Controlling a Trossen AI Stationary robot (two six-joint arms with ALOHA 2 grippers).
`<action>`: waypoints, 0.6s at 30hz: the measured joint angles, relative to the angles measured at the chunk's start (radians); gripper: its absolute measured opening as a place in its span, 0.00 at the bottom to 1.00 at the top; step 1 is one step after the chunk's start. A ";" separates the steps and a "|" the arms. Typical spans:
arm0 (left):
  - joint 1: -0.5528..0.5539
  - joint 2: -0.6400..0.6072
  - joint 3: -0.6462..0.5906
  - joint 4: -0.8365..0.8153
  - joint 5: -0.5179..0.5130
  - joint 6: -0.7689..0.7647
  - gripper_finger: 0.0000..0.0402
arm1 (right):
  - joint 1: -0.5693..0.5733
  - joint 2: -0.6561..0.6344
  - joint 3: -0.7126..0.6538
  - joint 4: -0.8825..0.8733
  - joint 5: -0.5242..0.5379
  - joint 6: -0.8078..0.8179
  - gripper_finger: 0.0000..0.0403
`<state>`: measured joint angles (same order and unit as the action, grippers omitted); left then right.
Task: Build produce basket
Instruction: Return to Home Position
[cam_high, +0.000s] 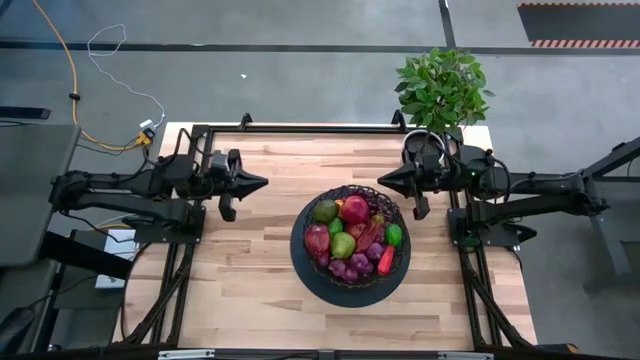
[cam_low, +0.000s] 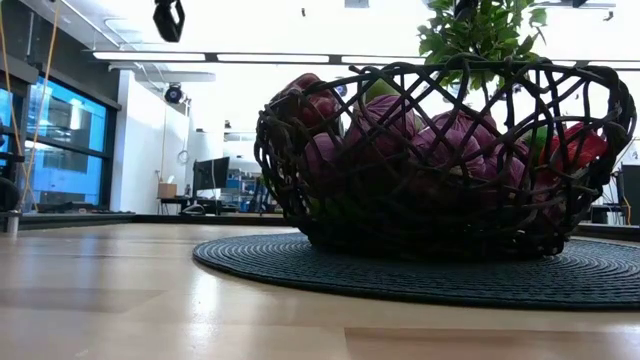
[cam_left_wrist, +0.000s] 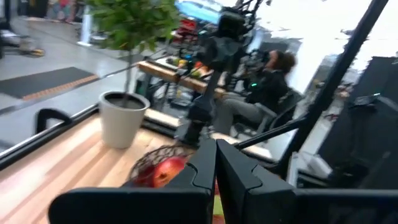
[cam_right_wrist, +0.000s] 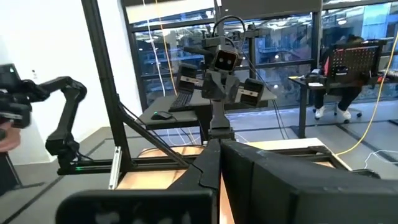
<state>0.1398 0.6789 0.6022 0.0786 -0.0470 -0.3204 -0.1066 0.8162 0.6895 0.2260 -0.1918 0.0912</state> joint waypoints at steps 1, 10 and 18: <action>-0.004 -0.015 0.000 -0.027 -0.019 0.005 0.00 | 0.000 0.000 0.000 0.000 0.000 0.008 0.00; -0.104 -0.182 -0.179 0.026 -0.135 -0.008 0.00 | 0.000 0.000 0.000 -0.003 0.000 0.043 0.00; -0.096 -0.396 -0.418 0.150 -0.135 0.009 0.00 | 0.000 0.000 0.000 -0.004 0.000 0.046 0.00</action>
<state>0.0441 0.2831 0.1845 0.2287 -0.1824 -0.3111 -0.1066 0.8162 0.6893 0.2225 -0.1917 0.1377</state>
